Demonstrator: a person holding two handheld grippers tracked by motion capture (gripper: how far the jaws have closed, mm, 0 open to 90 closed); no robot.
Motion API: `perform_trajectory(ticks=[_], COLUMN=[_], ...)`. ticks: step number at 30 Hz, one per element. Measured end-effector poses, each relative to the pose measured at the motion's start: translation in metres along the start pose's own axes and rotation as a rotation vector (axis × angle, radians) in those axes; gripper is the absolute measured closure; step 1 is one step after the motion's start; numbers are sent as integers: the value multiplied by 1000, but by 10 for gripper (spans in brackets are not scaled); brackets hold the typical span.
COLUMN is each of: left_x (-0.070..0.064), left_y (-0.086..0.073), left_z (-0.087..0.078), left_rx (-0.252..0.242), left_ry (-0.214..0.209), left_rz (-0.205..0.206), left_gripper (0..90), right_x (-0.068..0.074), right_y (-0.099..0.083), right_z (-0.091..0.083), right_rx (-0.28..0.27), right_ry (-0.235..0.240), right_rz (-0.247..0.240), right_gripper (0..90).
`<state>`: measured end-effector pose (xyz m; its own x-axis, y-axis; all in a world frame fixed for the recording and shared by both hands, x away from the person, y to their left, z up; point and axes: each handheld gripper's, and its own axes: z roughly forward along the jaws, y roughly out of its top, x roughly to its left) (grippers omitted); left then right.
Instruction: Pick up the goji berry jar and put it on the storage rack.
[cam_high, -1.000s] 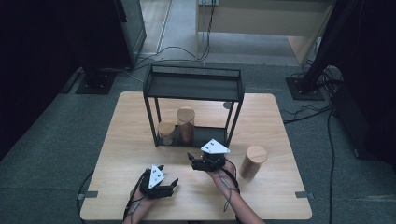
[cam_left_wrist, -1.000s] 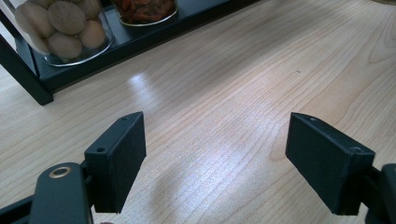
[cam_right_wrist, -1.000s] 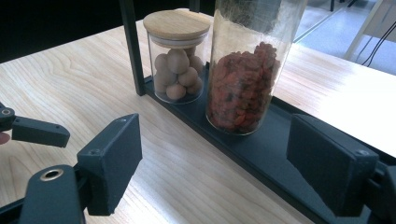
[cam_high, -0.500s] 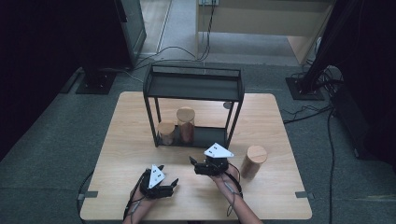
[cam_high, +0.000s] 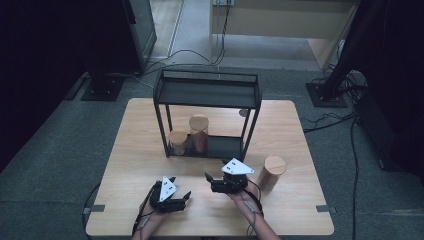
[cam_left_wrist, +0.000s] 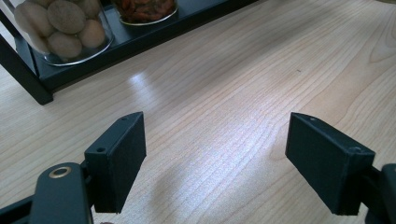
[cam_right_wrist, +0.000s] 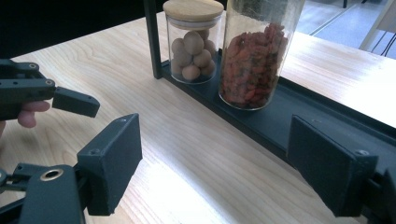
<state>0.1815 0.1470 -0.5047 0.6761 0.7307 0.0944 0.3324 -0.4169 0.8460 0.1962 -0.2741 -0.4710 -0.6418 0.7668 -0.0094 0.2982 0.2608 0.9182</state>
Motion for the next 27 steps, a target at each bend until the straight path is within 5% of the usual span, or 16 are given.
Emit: perform_trajectory(ticks=[27], left_x=[-1], left_y=[0], left_z=[0], left_rx=[3], left_ry=[4], left_rz=[-2], left_gripper=[201], right_x=[-2], right_y=[-17], right_z=[-23], right_rx=[14], right_ry=[11], right_rz=[14], right_gripper=[178])
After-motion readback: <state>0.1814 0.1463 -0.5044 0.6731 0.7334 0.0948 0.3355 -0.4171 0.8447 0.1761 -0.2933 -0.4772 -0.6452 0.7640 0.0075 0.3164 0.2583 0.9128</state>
